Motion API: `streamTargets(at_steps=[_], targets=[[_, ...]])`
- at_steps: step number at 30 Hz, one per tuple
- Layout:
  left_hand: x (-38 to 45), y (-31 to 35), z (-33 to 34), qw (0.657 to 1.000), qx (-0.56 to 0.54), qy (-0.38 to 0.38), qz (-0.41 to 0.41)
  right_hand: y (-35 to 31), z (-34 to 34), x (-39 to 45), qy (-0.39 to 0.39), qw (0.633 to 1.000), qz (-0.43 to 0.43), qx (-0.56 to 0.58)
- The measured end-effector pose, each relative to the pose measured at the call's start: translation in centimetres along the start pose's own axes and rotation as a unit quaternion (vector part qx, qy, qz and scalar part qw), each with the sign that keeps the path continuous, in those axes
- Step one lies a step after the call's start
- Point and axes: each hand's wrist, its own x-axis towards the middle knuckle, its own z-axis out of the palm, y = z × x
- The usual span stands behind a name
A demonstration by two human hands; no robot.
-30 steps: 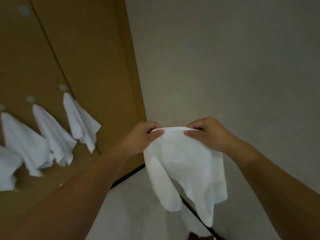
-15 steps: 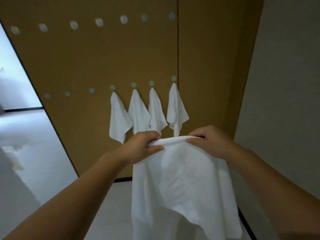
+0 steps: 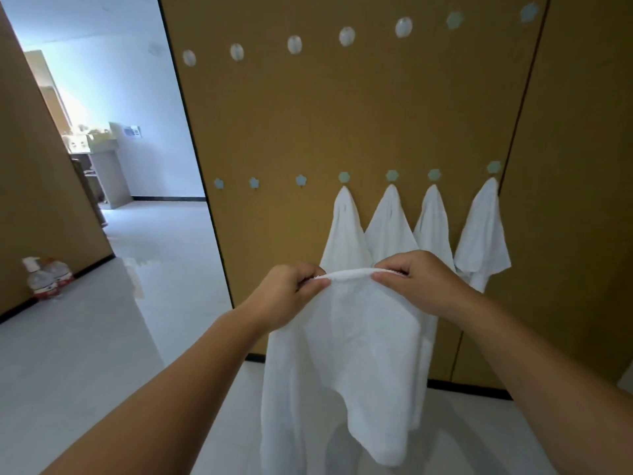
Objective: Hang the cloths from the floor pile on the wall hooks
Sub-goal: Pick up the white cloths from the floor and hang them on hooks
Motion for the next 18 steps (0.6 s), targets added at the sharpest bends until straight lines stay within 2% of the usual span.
streamTargets(at_steps=[6, 10, 18], targets=[[4.2, -6.4, -2.7, 0.999, 0.008, 0.04, -0.023, -0.5, 3.7, 8.0, -0.02, 0.999, -0.034, 0.004], [7.7, -9.7, -3.3, 0.997, 0.02, 0.059, -0.037, 0.7, 5.5, 13.4, -0.007, 0.999, -0.051, 0.008], [18.1, -16.3, -3.4, 0.992, 0.027, 0.089, -0.086, 5.9, 8.1, 27.4, -0.012, 0.997, -0.077, 0.026]])
